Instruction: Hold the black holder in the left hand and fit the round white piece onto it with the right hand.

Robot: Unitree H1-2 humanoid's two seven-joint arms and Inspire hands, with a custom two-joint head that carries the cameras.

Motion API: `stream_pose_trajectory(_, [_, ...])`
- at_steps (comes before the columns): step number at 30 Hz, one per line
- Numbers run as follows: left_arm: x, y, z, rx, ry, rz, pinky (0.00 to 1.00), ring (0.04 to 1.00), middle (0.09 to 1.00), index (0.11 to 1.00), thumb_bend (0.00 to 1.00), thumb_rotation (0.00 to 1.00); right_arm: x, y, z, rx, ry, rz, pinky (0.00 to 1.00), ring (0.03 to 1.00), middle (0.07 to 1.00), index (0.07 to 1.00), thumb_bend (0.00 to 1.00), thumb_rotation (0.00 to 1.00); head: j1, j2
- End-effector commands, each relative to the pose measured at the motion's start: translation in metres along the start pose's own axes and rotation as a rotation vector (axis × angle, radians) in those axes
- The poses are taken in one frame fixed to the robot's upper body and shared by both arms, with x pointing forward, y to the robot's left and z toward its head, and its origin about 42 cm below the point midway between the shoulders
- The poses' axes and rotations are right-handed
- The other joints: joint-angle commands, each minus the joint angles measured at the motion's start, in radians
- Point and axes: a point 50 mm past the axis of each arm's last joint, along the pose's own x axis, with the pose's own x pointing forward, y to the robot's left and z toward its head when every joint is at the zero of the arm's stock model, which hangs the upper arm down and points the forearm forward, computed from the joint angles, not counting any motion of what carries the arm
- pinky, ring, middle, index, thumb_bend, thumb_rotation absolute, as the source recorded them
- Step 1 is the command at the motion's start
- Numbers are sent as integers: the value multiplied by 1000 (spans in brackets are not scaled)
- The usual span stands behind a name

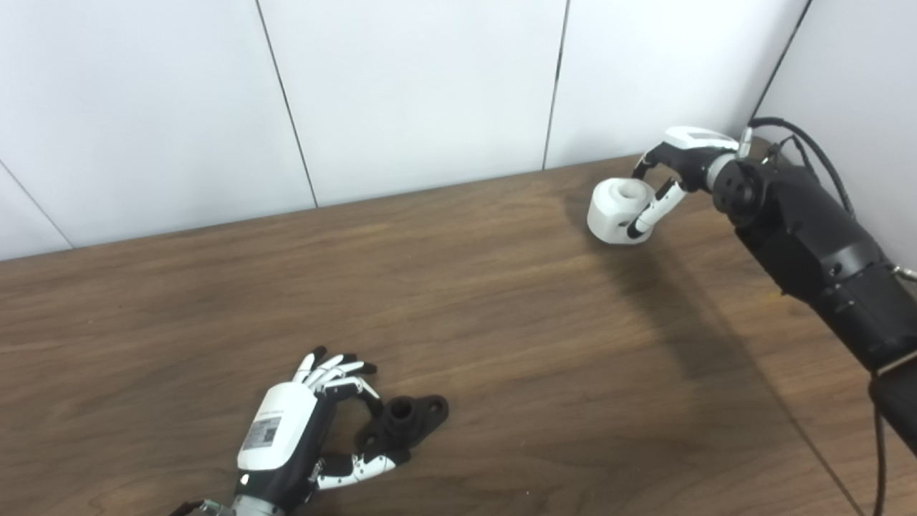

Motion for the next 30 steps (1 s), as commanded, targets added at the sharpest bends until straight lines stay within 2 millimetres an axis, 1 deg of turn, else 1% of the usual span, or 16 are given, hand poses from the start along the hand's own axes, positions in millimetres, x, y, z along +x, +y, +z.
stream_pose_trajectory(1, [-4,-17,-2,31,31,-87,1000,868,793,487,522,50,-5,-32,-5,7,-8,-94,1000,992,888,743,843,332,0,0])
stream_pose_trajectory(11, [-4,-16,-2,37,39,-87,1000,866,791,487,522,50,-6,-34,-5,12,-15,-113,1000,994,884,739,835,323,-4,2])
stream_pose_trajectory(16, [-3,-16,-1,44,41,-87,1000,863,790,487,522,51,-7,-35,-3,23,-29,-124,1000,989,872,729,832,302,-2,0])
stream_pose_trajectory(19, [-3,-17,-1,45,42,-84,1000,861,789,487,522,51,-7,-35,-2,30,-32,-127,1000,992,880,729,842,283,-2,0])
stream_pose_trajectory(24, [-3,-17,0,48,50,-93,1000,862,792,487,522,51,-6,-32,-1,33,-48,-142,1000,978,866,709,862,259,0,2])
stream_pose_trajectory(30, [-3,-17,1,53,51,-97,1000,860,794,487,522,51,-5,-29,0,18,-61,-140,989,976,891,704,856,259,0,3])
